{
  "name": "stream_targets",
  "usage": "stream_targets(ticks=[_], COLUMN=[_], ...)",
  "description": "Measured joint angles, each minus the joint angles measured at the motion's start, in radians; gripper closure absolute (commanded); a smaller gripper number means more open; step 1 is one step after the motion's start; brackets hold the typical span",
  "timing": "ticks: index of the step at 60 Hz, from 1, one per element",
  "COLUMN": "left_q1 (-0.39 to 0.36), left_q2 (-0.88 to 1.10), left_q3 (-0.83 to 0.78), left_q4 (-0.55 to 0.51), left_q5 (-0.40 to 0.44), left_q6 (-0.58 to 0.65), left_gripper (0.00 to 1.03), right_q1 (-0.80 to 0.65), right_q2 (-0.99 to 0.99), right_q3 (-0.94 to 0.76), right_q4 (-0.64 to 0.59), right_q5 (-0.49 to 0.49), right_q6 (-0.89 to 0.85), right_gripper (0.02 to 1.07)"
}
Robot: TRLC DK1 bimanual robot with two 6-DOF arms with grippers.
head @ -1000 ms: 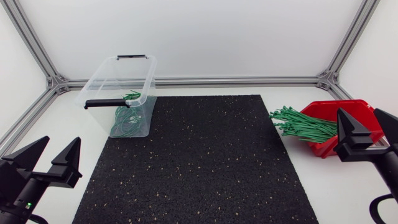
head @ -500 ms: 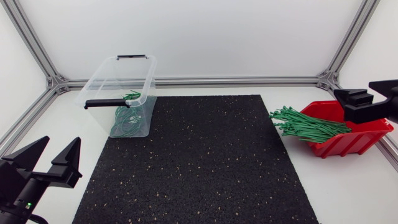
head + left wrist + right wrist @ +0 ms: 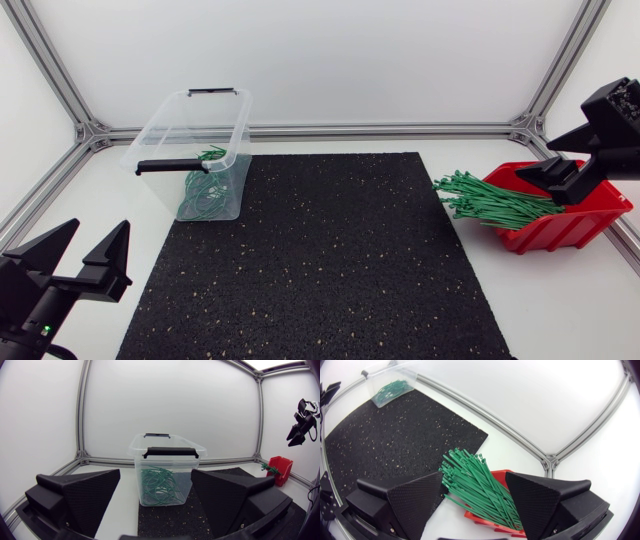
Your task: Take a green cable tie from the red box, thread the tail through the head to close it, then place it in the transparent bin on the left.
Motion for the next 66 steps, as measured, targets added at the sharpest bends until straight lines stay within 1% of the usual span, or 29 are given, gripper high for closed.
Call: stream_targets(ticks=[9,18,19,22,24,28,33,37,42,50,52,55,57,66], left_q1=[0.000,0.000,0.000,0.000,0.000,0.000,0.000,0.000,0.000,0.000,0.000,0.000,0.000,0.000], left_q2=[0.000,0.000,0.000,0.000,0.000,0.000,0.000,0.000,0.000,0.000,0.000,0.000,0.000,0.000], left_q3=[0.000,0.000,0.000,0.000,0.000,0.000,0.000,0.000,0.000,0.000,0.000,0.000,0.000,0.000], left_q4=[0.000,0.000,0.000,0.000,0.000,0.000,0.000,0.000,0.000,0.000,0.000,0.000,0.000,0.000], left_q5=[0.000,0.000,0.000,0.000,0.000,0.000,0.000,0.000,0.000,0.000,0.000,0.000,0.000,0.000], left_q6=[0.000,0.000,0.000,0.000,0.000,0.000,0.000,0.000,0.000,0.000,0.000,0.000,0.000,0.000], left_gripper=[0.04,0.04,0.04,0.04,0.04,0.04,0.04,0.04,0.04,0.04,0.04,0.04,0.04,0.04], right_q1=[-0.003,-0.017,-0.021,-0.029,-0.035,-0.041,-0.045,-0.045,-0.044,-0.036,-0.030,-0.021,-0.012,0.021], right_q2=[0.052,0.092,0.096,0.108,0.116,0.131,0.145,0.149,0.149,0.180,0.191,0.204,0.211,0.238], right_q3=[0.032,0.027,0.024,0.014,0.003,-0.016,-0.043,-0.059,-0.087,-0.112,-0.115,-0.119,-0.120,-0.141], right_q4=[-0.105,-0.140,-0.140,-0.141,-0.141,-0.142,-0.146,-0.145,-0.129,-0.111,-0.104,-0.090,-0.080,-0.008], right_q5=[-0.006,-0.005,-0.005,-0.006,-0.005,-0.005,-0.005,-0.005,-0.001,0.006,0.009,0.018,0.025,0.055], right_q6=[-0.208,-0.388,-0.406,-0.459,-0.502,-0.564,-0.638,-0.688,-0.743,-0.795,-0.802,-0.810,-0.816,-0.823], right_gripper=[0.16,0.16,0.17,0.24,0.27,0.29,0.30,0.31,0.42,0.52,0.53,0.60,0.63,0.63])
